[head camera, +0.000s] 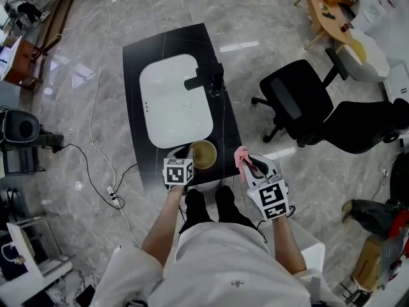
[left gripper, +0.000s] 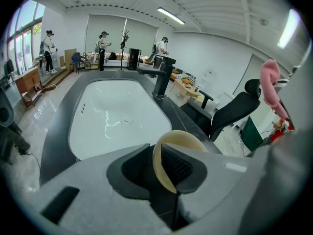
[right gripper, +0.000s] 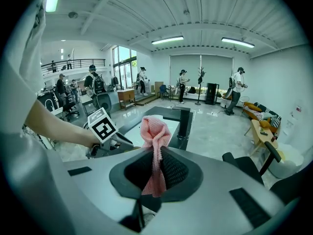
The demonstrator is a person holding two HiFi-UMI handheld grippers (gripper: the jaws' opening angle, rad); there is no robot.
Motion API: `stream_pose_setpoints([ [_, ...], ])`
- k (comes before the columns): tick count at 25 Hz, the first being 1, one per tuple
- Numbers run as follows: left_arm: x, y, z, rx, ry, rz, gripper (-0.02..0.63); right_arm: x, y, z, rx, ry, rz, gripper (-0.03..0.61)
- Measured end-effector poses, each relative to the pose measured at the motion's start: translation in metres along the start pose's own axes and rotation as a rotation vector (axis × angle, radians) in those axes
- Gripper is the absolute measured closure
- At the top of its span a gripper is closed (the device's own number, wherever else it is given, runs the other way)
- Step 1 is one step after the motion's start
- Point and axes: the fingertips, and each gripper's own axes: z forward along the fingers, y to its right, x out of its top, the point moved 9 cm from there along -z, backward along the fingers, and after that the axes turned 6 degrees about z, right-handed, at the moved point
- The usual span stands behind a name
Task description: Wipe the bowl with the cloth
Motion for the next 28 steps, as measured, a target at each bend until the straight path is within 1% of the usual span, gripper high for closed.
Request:
stream_pose_setpoints([
  [5,0.012,-0.003,-0.02,0.009,0.044,-0.009,0.549,0.01,-0.005,0.0,-0.001,0.029,-0.017,0.552],
  [9,0.029,0.0,-0.05,0.016,0.123,-0.02,0.549,0.025,-0.009,-0.002,-0.001,0.069,-0.049,0.552],
  [12,0.051,-0.001,-0.08,0.023,0.215,-0.023,0.549,0.047,-0.017,0.0,0.004,0.117,-0.085,0.552],
  [15,0.078,-0.001,-0.115,0.031,0.333,-0.015,0.55,0.075,-0.023,0.002,0.031,0.184,-0.113,0.552],
  [18,0.105,0.003,-0.156,0.035,0.451,0.015,0.55,0.106,-0.031,-0.001,0.047,0.253,-0.153,0.552],
  [21,0.125,0.008,-0.198,0.047,0.555,0.057,0.551,0.129,-0.043,-0.003,0.079,0.301,-0.172,0.552],
  [24,0.137,0.013,-0.233,0.06,0.638,0.099,0.552,0.143,-0.056,-0.002,0.111,0.332,-0.191,0.552],
  [28,0.145,0.019,-0.262,0.072,0.706,0.152,0.587,0.155,-0.07,0.0,0.172,0.369,-0.167,0.552],
])
